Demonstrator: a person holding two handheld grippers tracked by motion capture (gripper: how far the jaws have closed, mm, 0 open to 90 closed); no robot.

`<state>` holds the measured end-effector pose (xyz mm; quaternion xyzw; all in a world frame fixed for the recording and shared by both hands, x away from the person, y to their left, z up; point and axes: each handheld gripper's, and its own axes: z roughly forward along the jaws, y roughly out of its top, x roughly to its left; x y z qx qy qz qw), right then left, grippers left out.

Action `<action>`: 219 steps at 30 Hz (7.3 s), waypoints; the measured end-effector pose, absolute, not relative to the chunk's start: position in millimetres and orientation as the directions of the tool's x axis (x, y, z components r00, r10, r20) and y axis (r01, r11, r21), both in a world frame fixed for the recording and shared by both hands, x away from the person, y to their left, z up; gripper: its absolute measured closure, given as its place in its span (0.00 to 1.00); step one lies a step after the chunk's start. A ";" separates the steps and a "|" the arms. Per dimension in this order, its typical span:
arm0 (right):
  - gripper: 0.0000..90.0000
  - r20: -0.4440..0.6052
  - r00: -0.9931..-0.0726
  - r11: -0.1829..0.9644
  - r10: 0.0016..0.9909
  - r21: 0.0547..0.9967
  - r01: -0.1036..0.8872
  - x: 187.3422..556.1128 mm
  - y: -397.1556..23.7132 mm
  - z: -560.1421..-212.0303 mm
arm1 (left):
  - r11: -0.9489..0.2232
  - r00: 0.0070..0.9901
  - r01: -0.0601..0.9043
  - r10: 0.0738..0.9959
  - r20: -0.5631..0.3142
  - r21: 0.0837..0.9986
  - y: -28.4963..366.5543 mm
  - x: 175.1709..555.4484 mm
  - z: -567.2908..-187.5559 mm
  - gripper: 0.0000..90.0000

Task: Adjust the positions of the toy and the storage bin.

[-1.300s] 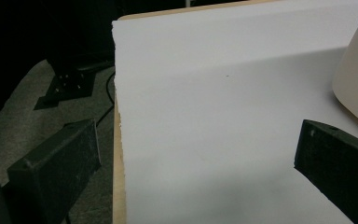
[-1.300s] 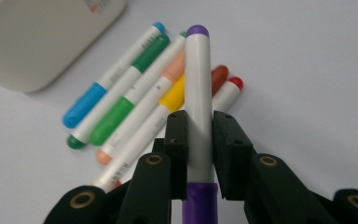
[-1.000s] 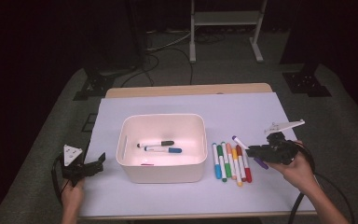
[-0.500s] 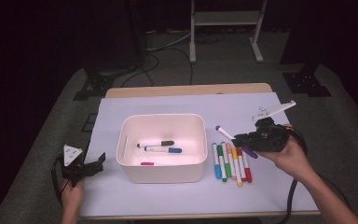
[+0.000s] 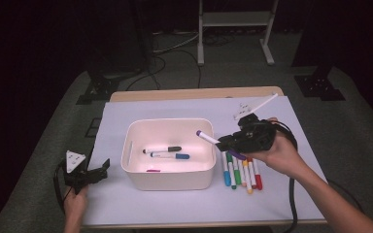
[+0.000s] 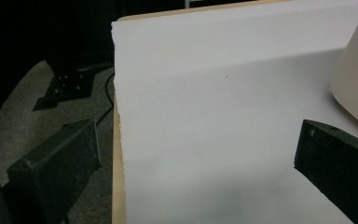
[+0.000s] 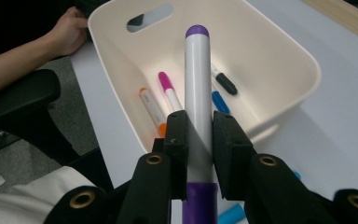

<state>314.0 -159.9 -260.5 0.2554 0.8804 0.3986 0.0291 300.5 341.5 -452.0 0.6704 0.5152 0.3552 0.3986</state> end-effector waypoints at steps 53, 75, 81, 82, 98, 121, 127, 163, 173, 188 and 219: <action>0.84 0.186 -0.956 0.725 0.226 0.624 0.292 337.8 -21.6 -296.1 | -0.153 0.222 0.407 0.973 0.065 0.900 342.2 300.1 -451.8 0.00; 0.84 0.196 -0.963 0.772 0.185 0.578 0.266 352.3 8.8 -323.3 | -0.146 0.221 0.408 0.974 0.057 0.901 343.1 300.1 -451.6 0.00; 0.84 0.204 -0.963 0.783 0.178 0.563 0.264 355.2 15.5 -330.6 | -0.142 0.220 0.406 0.974 0.054 0.903 343.3 300.0 -451.7 0.00; 0.84 0.209 -0.962 0.784 0.179 0.560 0.267 355.5 16.4 -331.4 | -0.142 0.220 0.407 0.974 0.054 0.902 343.3 300.1 -451.7 0.00; 0.84 0.219 -0.962 0.807 0.163 0.531 0.258 357.2 27.2 -342.5 | -0.138 0.220 0.406 0.974 0.050 0.904 343.5 300.2 -451.7 0.00; 0.71 0.182 -0.961 0.787 0.208 0.552 0.275 355.3 1.9 -324.7 | -0.140 0.220 0.405 0.974 0.053 0.903 343.4 300.0 -451.6 0.00; 0.66 0.180 -0.954 0.742 0.238 0.600 0.298 354.9 -25.4 -308.4 | -0.145 0.221 0.406 0.974 0.057 0.902 343.2 300.0 -451.6 0.00; 0.58 0.174 -0.822 0.514 0.543 0.705 0.489 335.6 -215.2 -310.4 | -0.151 0.216 0.399 0.974 0.067 0.904 342.0 299.7 -452.0 0.00; 0.58 0.198 -0.764 0.492 0.614 0.661 0.567 332.4 -251.4 -352.1 | -0.151 0.215 0.398 0.974 0.068 0.905 342.0 299.6 -452.0 0.00; 0.57 0.190 -0.695 0.473 0.693 0.608 0.638 332.0 -270.9 -400.0 | -0.155 0.218 0.397 0.973 0.071 0.904 341.9 299.3 -451.9 0.00; 0.65 0.095 -0.578 0.428 0.811 0.577 0.695 331.8 -290.0 -439.1 | -0.151 0.217 0.397 0.974 0.067 0.905 341.8 299.5 -452.0 0.00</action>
